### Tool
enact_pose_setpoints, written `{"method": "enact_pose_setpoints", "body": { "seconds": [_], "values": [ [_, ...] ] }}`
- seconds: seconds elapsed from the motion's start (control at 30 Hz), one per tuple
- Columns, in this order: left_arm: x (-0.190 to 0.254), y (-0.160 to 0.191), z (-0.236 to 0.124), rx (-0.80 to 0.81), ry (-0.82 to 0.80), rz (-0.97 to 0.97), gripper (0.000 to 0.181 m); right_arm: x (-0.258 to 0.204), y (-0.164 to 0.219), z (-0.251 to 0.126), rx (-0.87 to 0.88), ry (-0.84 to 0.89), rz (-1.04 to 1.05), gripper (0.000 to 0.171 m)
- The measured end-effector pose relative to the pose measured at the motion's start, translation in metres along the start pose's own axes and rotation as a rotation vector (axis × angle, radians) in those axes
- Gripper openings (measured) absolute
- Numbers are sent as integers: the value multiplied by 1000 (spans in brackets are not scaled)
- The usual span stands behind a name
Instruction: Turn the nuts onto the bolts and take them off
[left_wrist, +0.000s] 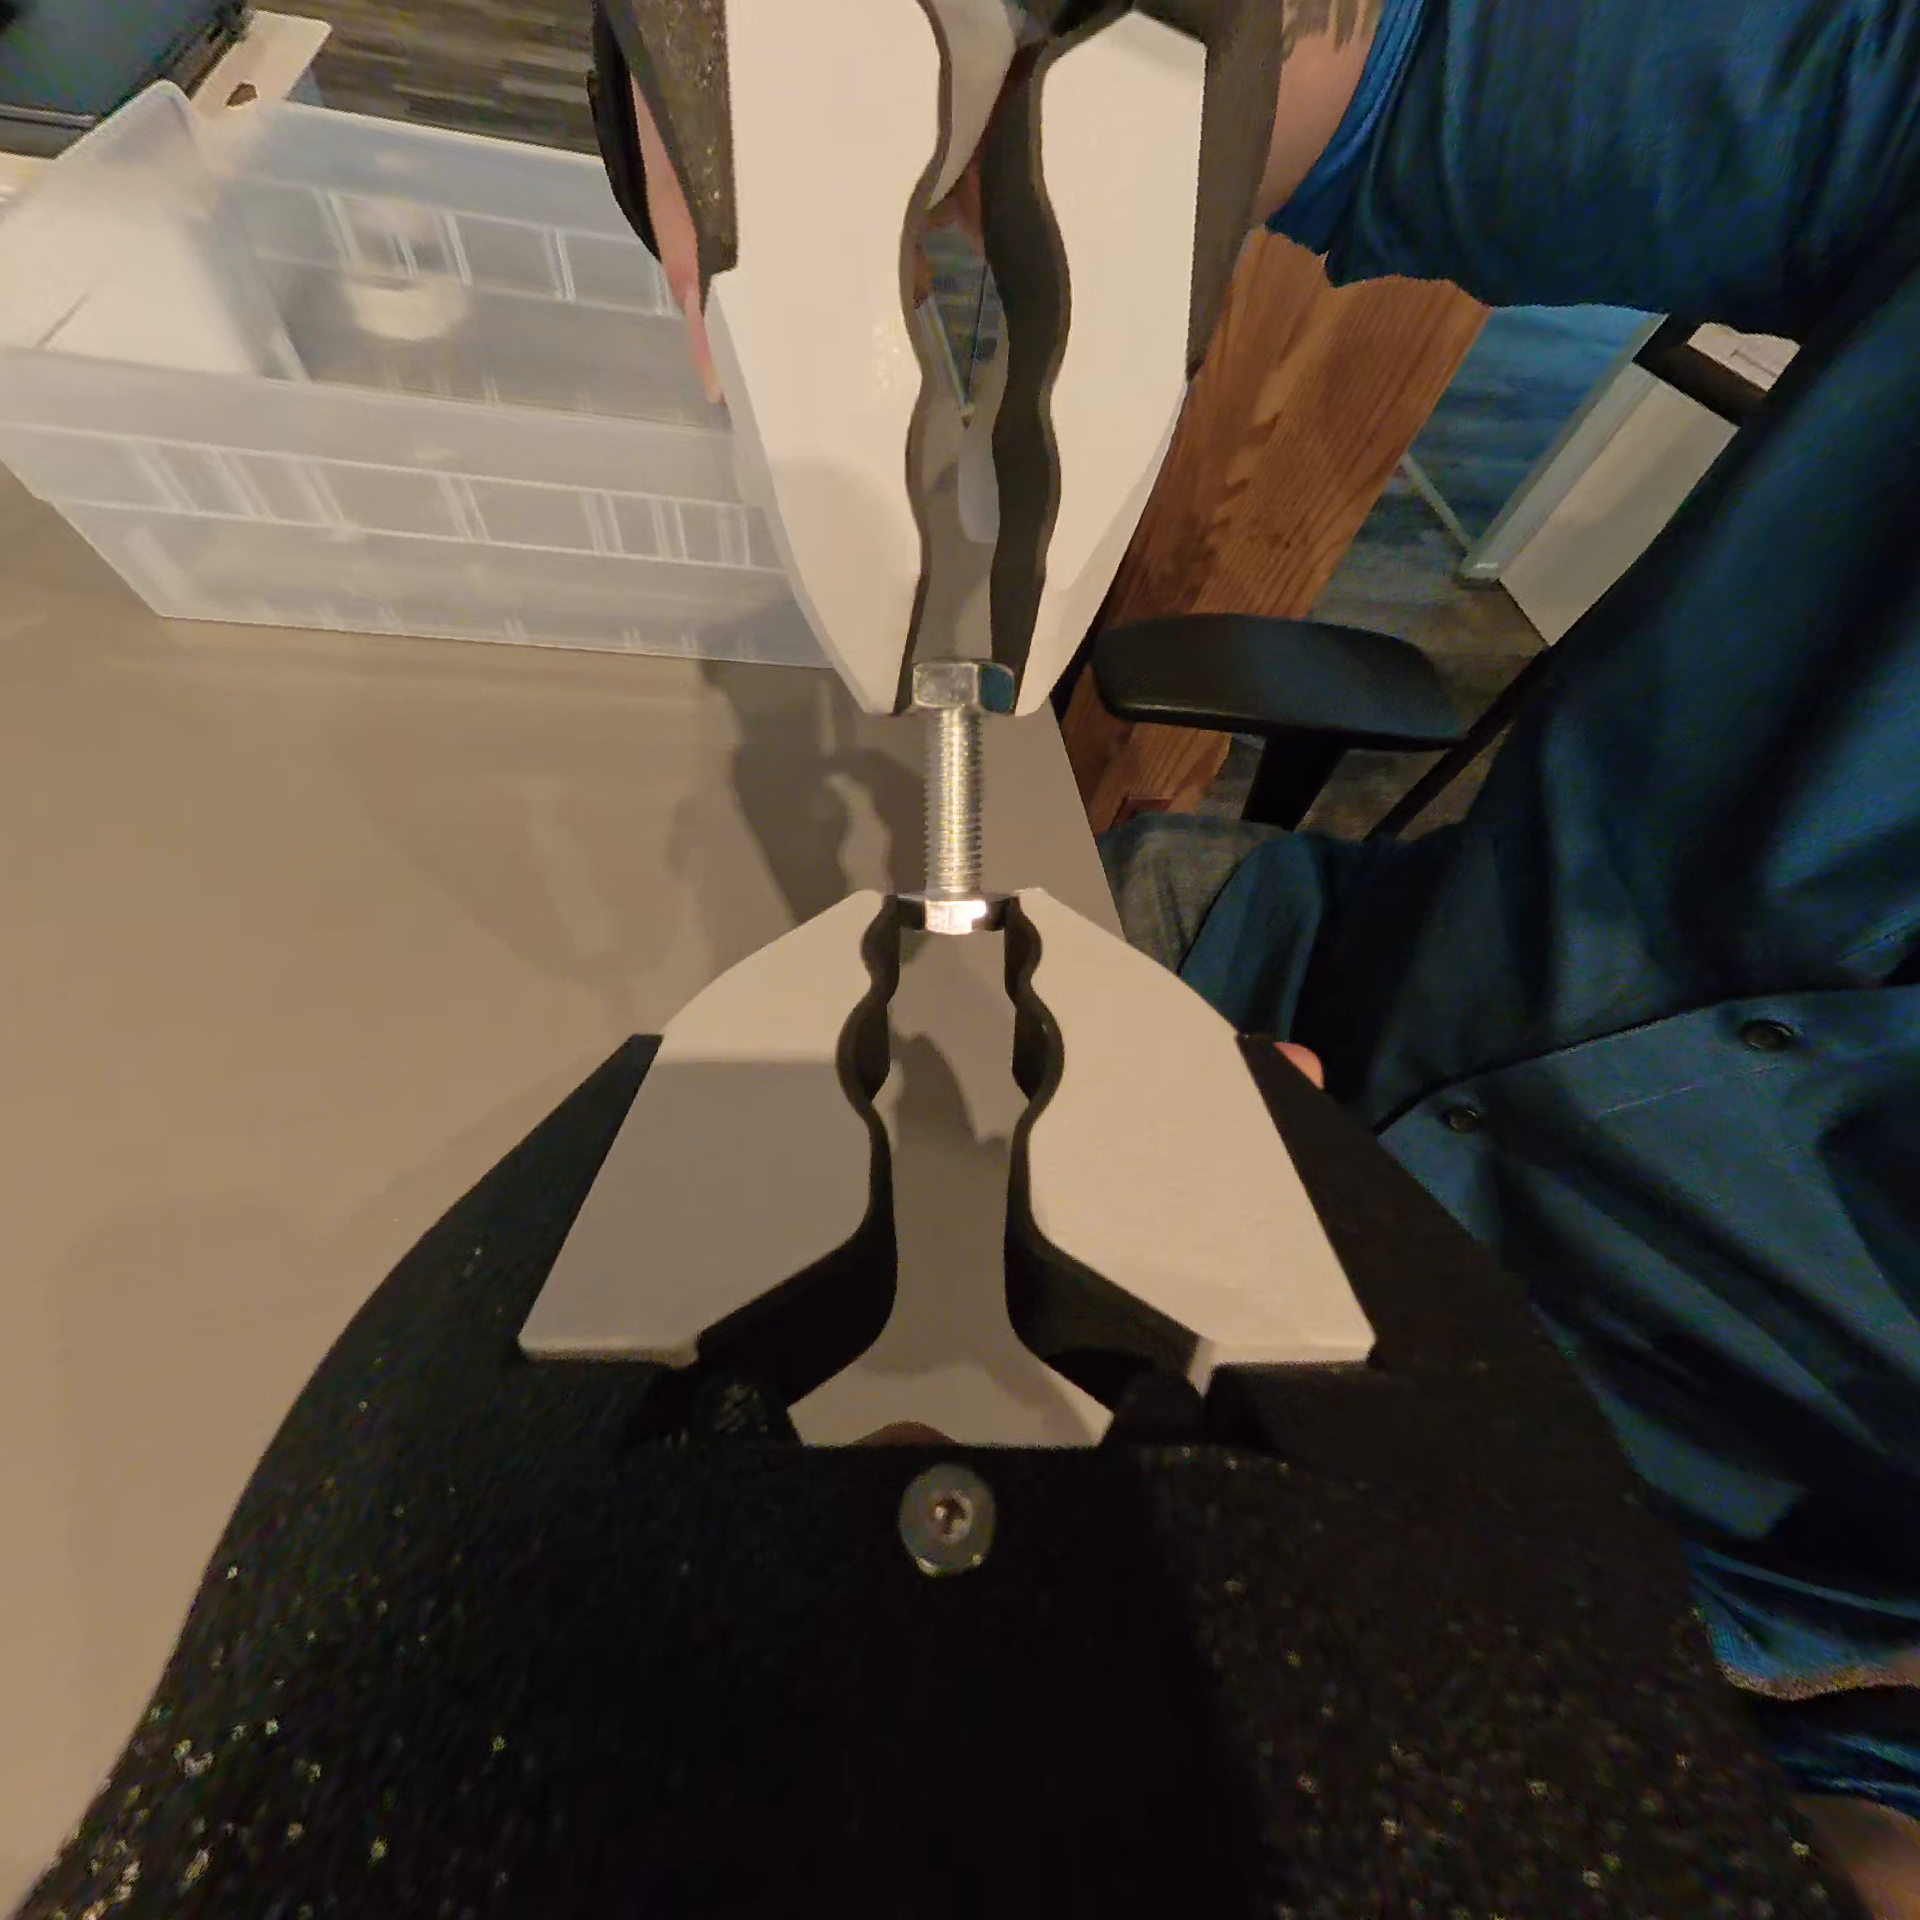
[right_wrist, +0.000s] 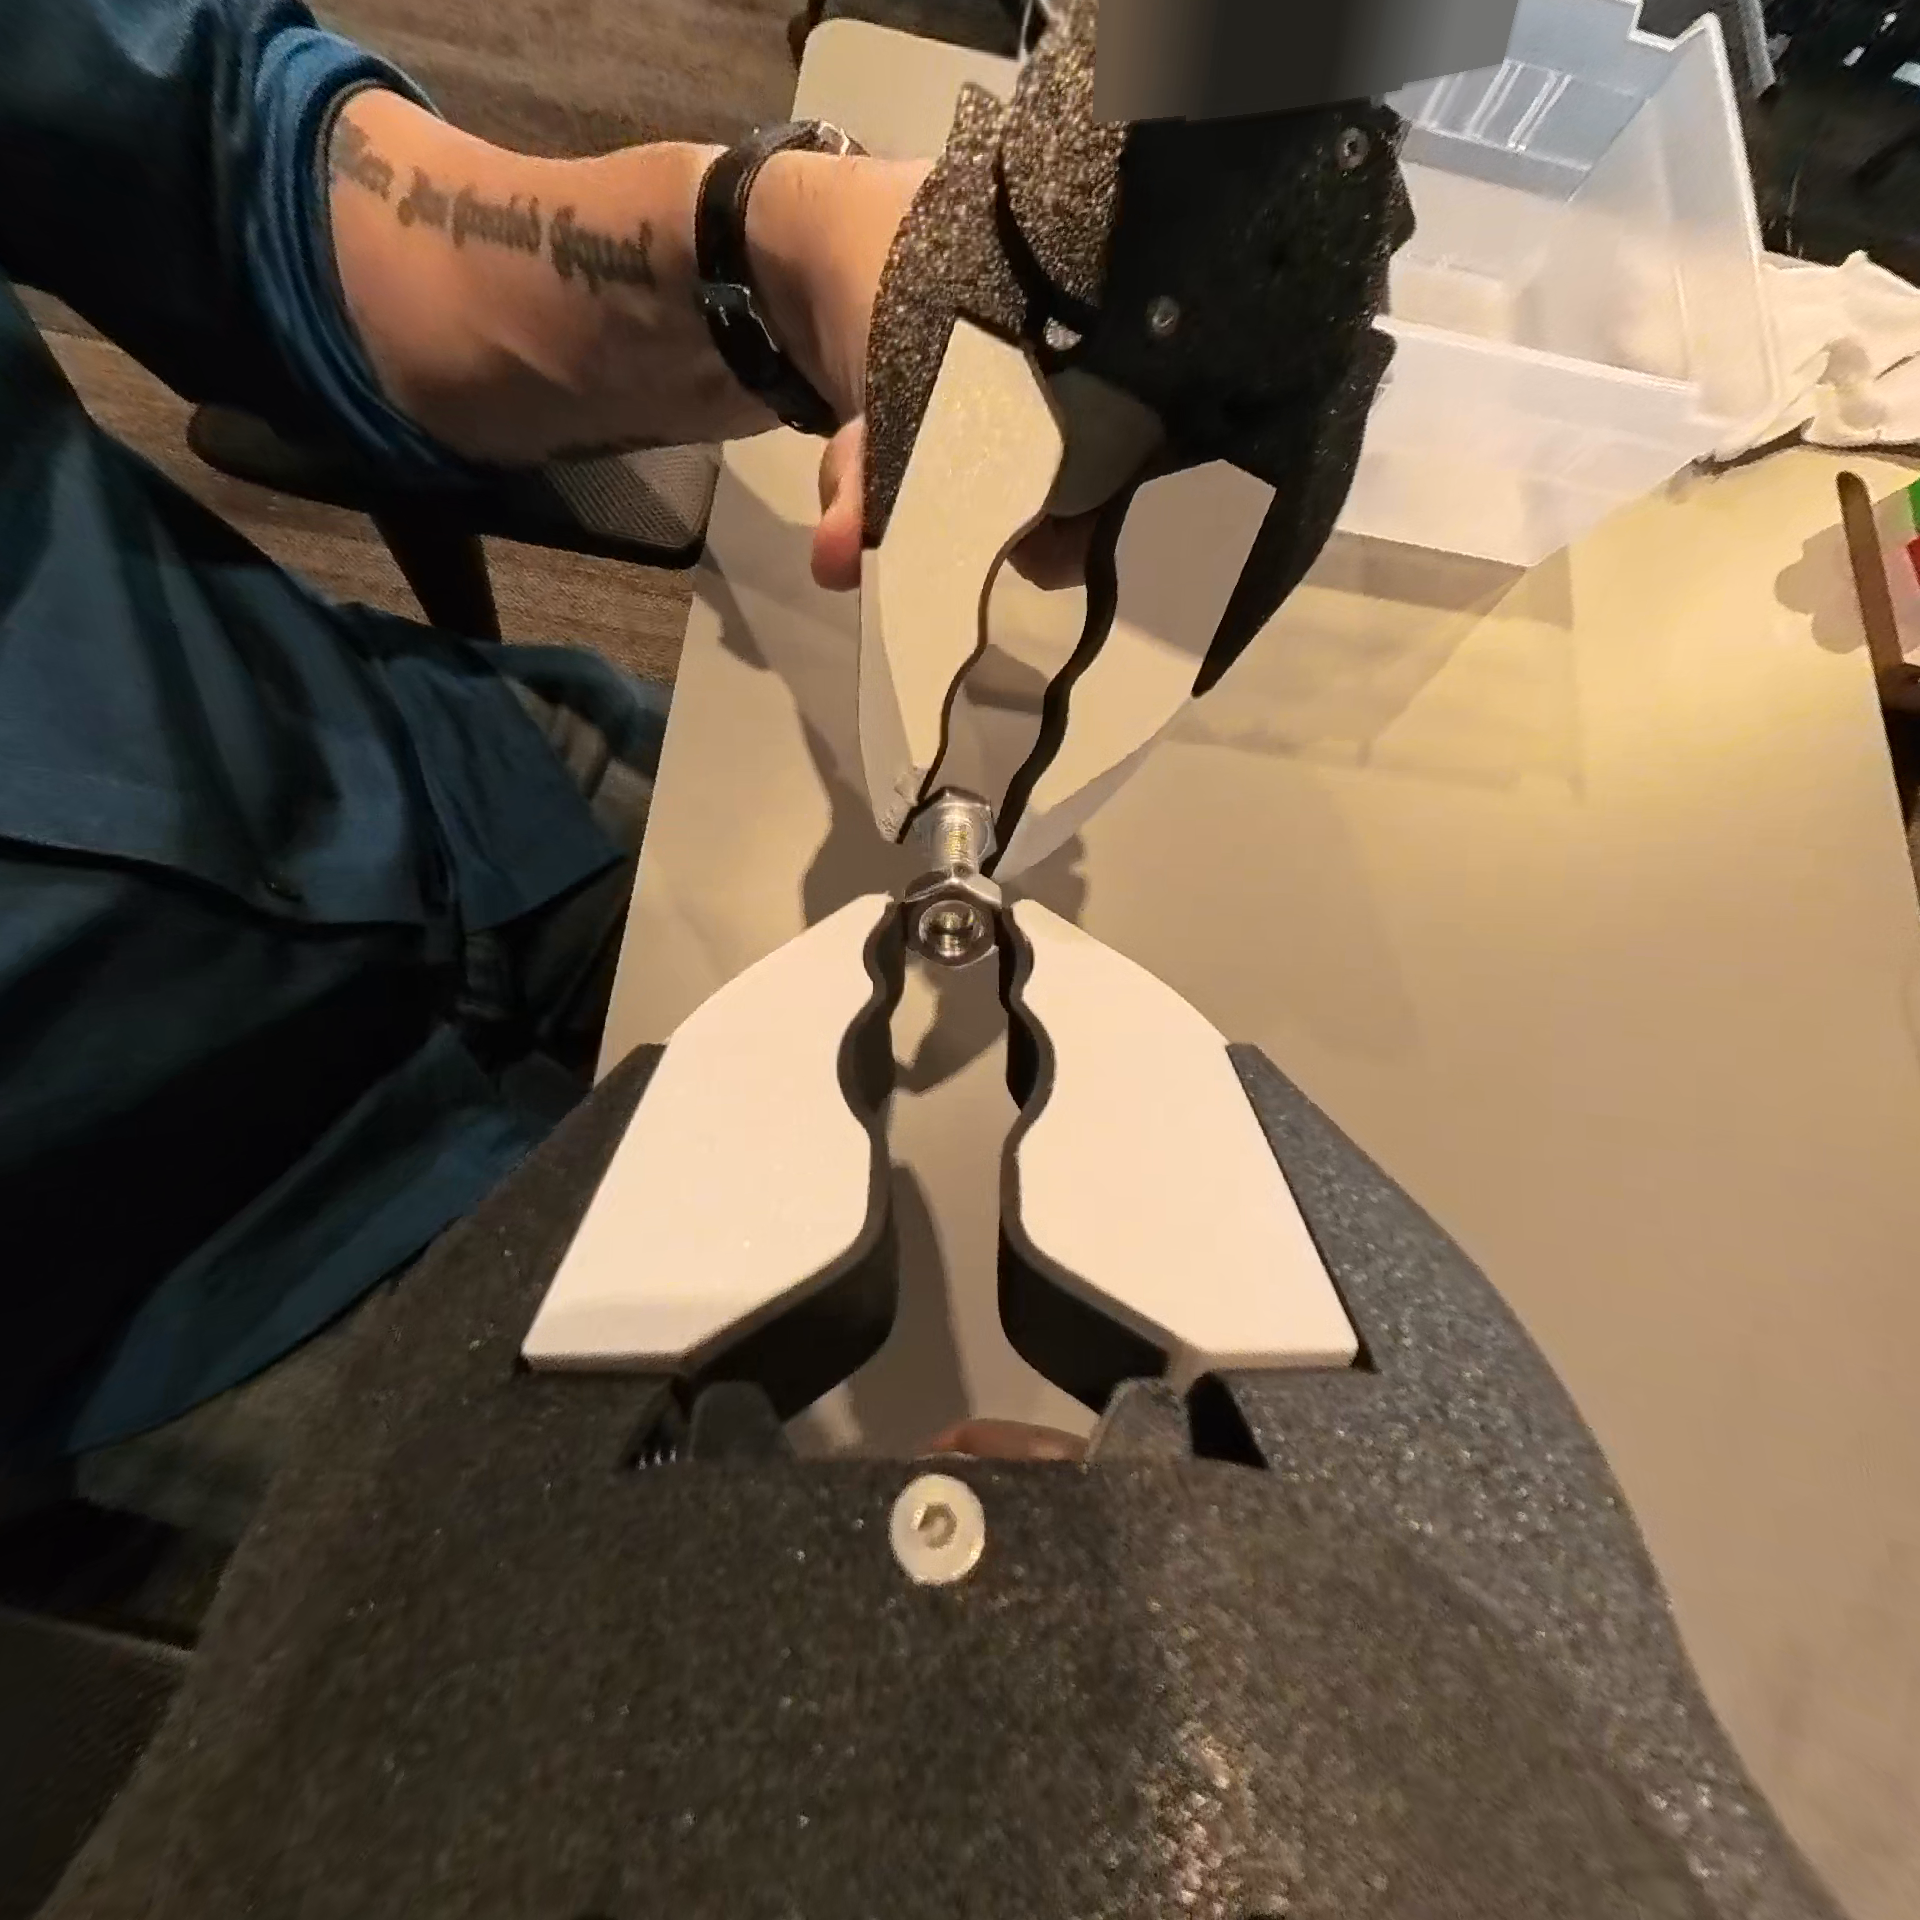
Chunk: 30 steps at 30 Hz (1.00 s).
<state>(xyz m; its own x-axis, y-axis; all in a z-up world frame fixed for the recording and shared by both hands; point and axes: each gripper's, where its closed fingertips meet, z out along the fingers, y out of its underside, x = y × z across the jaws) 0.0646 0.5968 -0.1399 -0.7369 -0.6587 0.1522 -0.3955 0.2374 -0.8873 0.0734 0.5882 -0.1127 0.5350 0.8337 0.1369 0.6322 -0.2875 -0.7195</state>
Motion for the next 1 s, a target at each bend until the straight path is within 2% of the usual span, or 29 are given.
{"method": "enact_pose_setpoints", "body": {
  "seconds": [0.17, 0.37, 0.63, 0.77, 0.9, 1.0],
  "values": [
    [-4, 1, 2, -32, -59, 34, 18, -1, 2, -1, -21, -29, 109, 17],
    [-12, 4, 4, -140, -215, 108, 18, 4, 9, -2, -37, -100, 444, 16],
    [-27, 1, -1, -247, -458, 230, 18, 16, 16, -3, 43, -206, 840, 17],
    [-30, -2, -4, -249, -515, 265, 18, 19, 16, -4, 128, -301, 1007, 17],
    [-32, 1, -2, -273, -529, 268, 18, 21, 20, -1, 132, -303, 1030, 17],
    [-32, -1, -2, -231, -507, 250, 18, 21, 18, -3, 150, -304, 1018, 17]
  ]
}}
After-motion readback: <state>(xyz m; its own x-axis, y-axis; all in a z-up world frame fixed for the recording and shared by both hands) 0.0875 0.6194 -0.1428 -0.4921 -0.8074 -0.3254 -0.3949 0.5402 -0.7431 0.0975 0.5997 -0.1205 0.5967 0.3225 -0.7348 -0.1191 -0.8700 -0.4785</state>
